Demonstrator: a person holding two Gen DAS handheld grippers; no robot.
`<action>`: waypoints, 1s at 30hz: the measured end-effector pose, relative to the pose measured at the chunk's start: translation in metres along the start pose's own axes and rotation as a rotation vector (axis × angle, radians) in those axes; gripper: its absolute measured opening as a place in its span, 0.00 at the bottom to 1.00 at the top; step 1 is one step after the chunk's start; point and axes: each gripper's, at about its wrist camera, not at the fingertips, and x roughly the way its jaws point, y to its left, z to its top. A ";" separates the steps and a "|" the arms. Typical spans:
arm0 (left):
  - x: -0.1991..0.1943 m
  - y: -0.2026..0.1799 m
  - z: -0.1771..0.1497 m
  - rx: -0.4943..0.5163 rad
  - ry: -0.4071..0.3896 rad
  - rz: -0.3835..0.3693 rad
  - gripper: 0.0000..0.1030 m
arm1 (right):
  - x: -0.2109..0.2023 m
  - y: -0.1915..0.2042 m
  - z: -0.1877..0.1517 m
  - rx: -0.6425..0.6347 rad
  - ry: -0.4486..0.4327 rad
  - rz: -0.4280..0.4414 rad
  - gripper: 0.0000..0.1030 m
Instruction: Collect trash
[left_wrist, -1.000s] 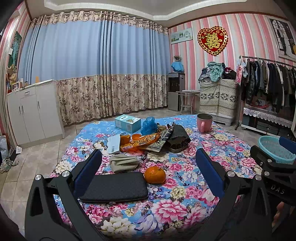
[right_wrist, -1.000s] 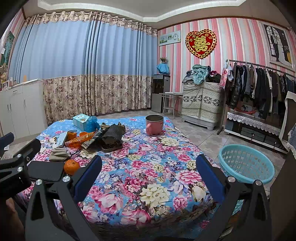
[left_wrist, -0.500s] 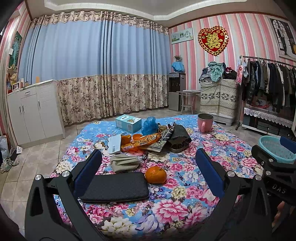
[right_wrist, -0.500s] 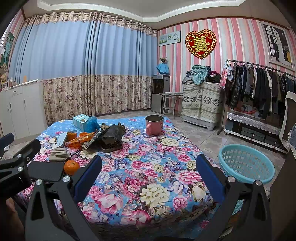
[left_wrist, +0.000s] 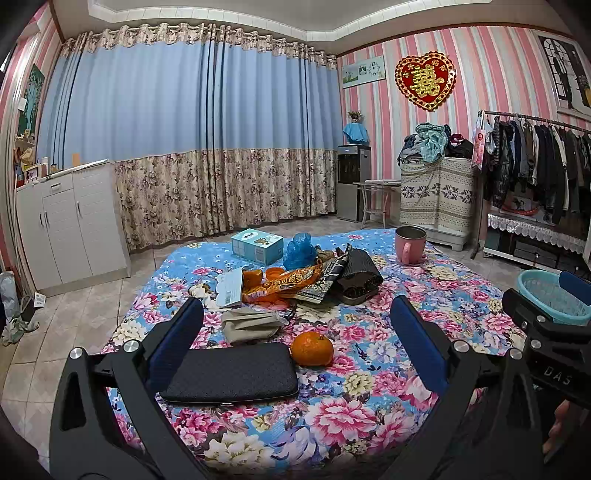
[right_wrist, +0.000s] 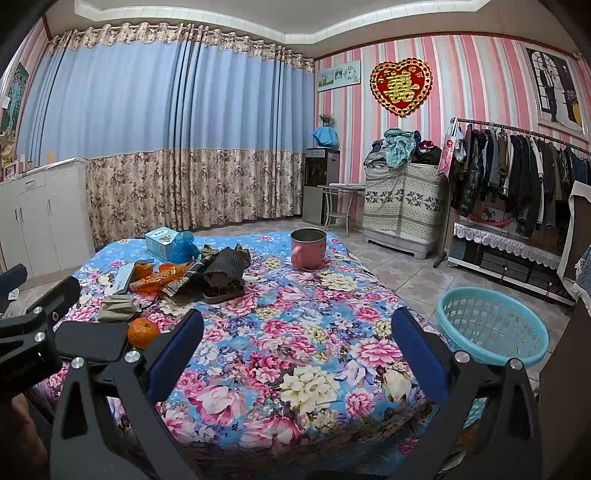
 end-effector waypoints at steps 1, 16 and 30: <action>0.000 0.000 0.000 0.000 0.000 0.000 0.95 | 0.000 0.000 0.000 0.000 0.000 0.000 0.96; 0.000 0.000 0.000 0.003 0.000 0.000 0.95 | 0.001 0.000 -0.001 0.000 0.001 0.000 0.96; 0.000 -0.001 0.000 0.003 -0.002 0.000 0.95 | 0.002 0.000 -0.001 0.000 -0.001 -0.001 0.96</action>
